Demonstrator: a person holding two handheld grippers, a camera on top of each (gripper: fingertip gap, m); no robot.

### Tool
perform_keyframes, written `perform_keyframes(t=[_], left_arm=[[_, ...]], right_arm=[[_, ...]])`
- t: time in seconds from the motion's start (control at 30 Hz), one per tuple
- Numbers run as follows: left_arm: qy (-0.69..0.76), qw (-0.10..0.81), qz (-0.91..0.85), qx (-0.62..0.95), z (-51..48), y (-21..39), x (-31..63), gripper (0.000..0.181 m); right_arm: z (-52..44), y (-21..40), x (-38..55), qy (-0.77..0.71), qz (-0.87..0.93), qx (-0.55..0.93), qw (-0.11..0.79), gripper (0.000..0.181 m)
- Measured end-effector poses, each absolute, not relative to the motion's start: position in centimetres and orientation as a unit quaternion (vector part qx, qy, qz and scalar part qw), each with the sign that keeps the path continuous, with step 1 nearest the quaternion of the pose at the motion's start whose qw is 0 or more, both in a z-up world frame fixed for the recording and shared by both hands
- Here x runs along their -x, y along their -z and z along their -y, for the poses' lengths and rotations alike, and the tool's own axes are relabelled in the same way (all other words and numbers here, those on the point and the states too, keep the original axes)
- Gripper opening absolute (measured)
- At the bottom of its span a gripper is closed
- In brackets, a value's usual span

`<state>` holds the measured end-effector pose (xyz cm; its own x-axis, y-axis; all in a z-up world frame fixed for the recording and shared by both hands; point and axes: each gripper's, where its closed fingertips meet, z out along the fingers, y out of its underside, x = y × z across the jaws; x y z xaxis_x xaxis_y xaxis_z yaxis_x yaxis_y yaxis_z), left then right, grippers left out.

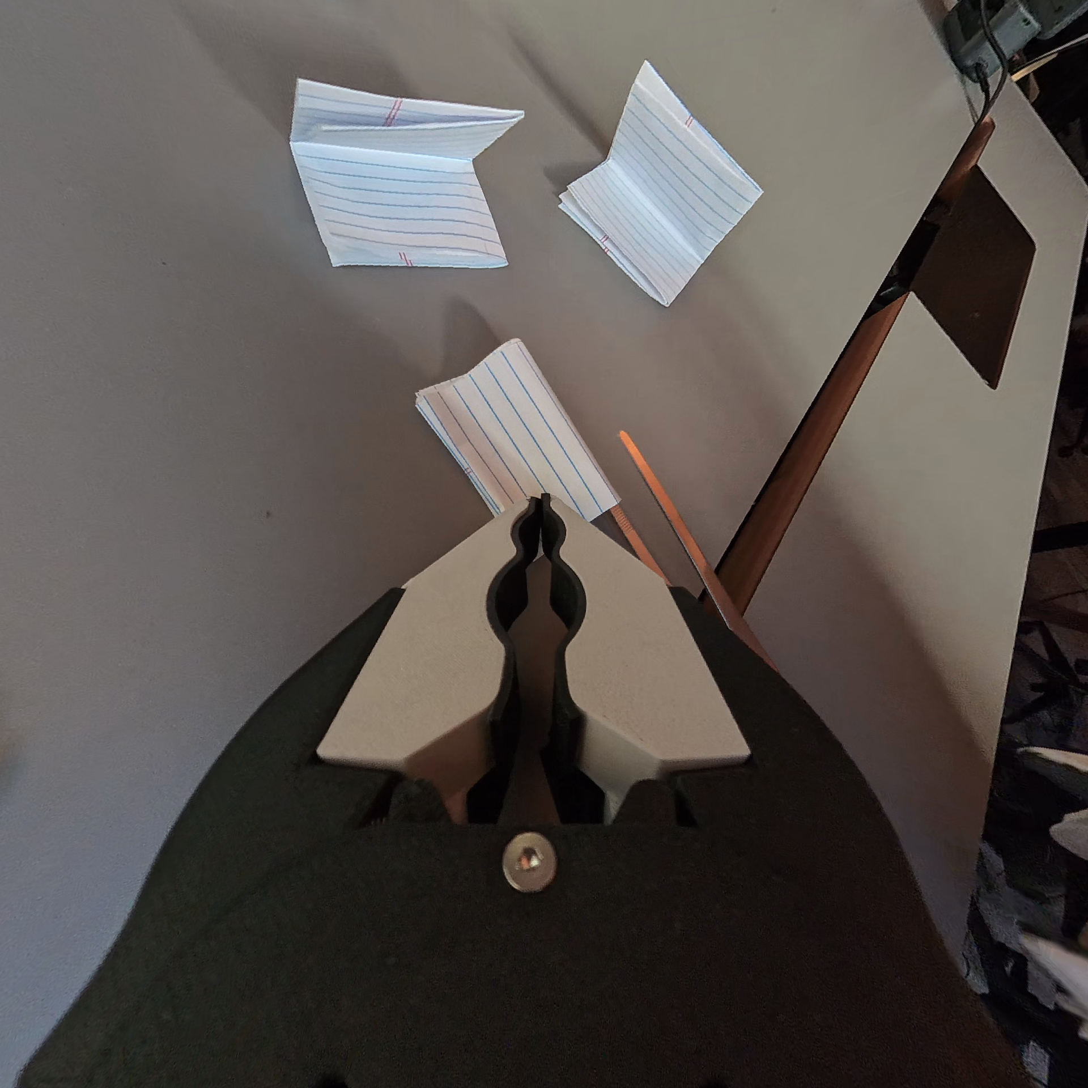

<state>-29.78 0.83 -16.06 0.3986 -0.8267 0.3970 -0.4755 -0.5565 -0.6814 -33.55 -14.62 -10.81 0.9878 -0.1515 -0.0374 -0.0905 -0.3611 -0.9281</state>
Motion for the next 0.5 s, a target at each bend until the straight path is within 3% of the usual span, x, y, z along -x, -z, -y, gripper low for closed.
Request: perform_keyframes(t=[0.03, 0.13, 0.2, 0.23, 0.27, 0.3, 0.5], left_arm=[[0.373, 0.236, -0.402, 0.802, -0.9, 16.0, 29.8, 0.000], [0.384, 0.226, -0.392, 0.805, -0.9, 16.0, 29.8, 0.000], [0.388, 0.222, -0.390, 0.805, -0.9, 16.0, 29.8, 0.000], [0.389, 0.222, -0.390, 0.805, -0.9, 16.0, 29.8, 0.000], [0.389, 0.222, -0.391, 0.804, -0.9, 16.0, 29.8, 0.000], [0.390, 0.222, -0.393, 0.802, -0.8, 16.0, 29.8, 0.000], [0.403, 0.215, -0.399, 0.795, -0.6, 15.9, 29.8, 0.000]], right_arm=[[14.4, 11.2, 34.0, 0.041, -0.069, 0.829, 0.553, 0.061], [13.4, 12.6, 34.5, 0.106, -0.057, 0.836, 0.535, 0.062], [13.2, 13.4, 34.3, 0.141, -0.052, 0.839, 0.523, 0.048], [13.2, 13.4, 34.2, 0.144, -0.059, 0.838, 0.523, 0.035], [13.1, 13.8, 34.3, 0.136, -0.055, 0.846, 0.513, 0.006], [13.0, 14.0, 34.4, 0.128, -0.050, 0.853, 0.503, 0.000], [14.0, 12.5, 33.2, 0.115, -0.004, 0.864, 0.491, 0.000]])
